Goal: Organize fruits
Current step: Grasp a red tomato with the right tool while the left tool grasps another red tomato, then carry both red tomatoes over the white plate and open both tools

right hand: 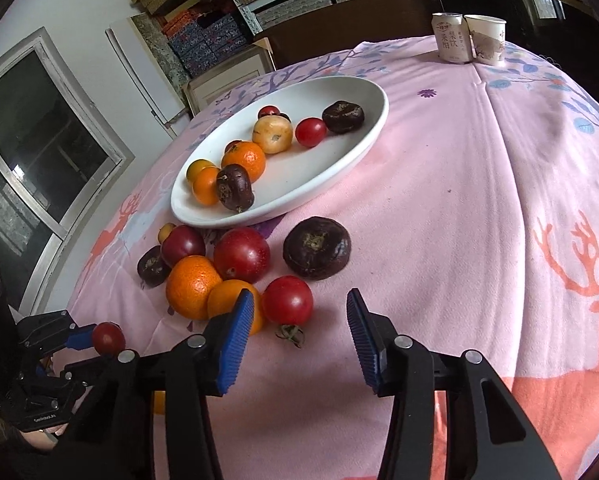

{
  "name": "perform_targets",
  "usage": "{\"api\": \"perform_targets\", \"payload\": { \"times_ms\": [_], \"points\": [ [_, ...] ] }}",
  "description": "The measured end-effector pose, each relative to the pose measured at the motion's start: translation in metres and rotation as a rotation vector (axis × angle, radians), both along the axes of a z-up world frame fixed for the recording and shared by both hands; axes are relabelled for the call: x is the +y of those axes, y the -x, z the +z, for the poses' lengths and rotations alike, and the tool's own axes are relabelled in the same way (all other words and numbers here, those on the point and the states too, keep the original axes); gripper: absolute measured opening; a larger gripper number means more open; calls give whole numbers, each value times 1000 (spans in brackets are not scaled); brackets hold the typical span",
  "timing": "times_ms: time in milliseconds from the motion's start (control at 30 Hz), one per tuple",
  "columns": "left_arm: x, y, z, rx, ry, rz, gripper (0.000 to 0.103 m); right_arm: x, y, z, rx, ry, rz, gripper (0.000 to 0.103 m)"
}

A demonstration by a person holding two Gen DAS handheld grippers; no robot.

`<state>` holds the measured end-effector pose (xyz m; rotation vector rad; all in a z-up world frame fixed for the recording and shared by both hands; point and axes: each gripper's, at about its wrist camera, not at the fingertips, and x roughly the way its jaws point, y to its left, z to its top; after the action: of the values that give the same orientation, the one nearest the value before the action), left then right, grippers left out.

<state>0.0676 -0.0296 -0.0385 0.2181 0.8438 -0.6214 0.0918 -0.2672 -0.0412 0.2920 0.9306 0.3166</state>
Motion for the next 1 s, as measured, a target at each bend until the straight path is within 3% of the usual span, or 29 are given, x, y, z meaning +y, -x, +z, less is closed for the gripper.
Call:
{"api": "perform_targets", "payload": {
  "times_ms": [100,233,400,667,800,1000],
  "points": [
    [3,-2,2,-7,9,7,28,-7,-2,-6,30,-16,23,49],
    [5,-10,6,1,41,33,28,20,-3,-3,16,95,110,47],
    [6,-10,7,5,39,42,28,33,-15,-3,22,128,134,30],
    [15,-15,20,-22,80,60,28,14,-4,14,-21,-26,105,29],
    [9,-38,37,-55,89,66,28,3,-15,45,-72,-63,84,29],
    [-5,-119,55,-80,120,135,28,4,-73,71,-87,-44,56,29]
  ]
}}
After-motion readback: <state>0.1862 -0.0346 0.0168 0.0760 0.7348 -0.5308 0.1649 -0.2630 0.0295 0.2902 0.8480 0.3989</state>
